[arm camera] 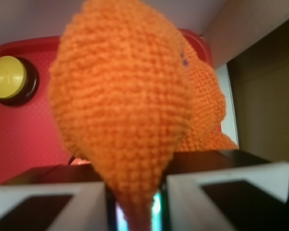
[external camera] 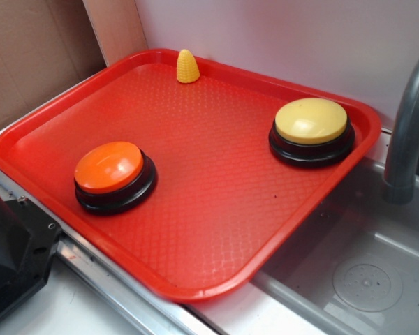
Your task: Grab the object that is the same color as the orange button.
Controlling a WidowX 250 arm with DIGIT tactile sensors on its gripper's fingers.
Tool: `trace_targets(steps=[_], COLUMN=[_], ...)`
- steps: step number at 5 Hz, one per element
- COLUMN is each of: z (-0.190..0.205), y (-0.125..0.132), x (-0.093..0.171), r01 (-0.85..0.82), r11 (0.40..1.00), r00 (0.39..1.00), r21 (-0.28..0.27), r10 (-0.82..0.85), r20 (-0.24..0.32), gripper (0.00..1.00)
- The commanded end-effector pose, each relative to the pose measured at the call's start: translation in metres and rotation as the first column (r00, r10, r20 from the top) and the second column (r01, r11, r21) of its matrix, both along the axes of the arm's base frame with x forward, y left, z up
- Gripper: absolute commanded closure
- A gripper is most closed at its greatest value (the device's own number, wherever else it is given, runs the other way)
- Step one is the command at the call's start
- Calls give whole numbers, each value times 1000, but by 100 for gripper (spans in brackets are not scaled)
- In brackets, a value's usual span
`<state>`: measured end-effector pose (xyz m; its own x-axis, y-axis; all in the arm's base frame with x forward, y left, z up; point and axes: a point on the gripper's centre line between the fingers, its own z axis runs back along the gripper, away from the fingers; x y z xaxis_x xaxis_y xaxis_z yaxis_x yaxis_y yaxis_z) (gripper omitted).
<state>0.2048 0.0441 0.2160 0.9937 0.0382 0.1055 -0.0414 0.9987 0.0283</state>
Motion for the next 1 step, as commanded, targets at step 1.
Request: trace_targets(steps=[1], z=[2], y=[3], x=[0], r01=[-3], r11=[1000], r00=[999], r21=[-11], r10=[3], r20=[33], gripper=[100])
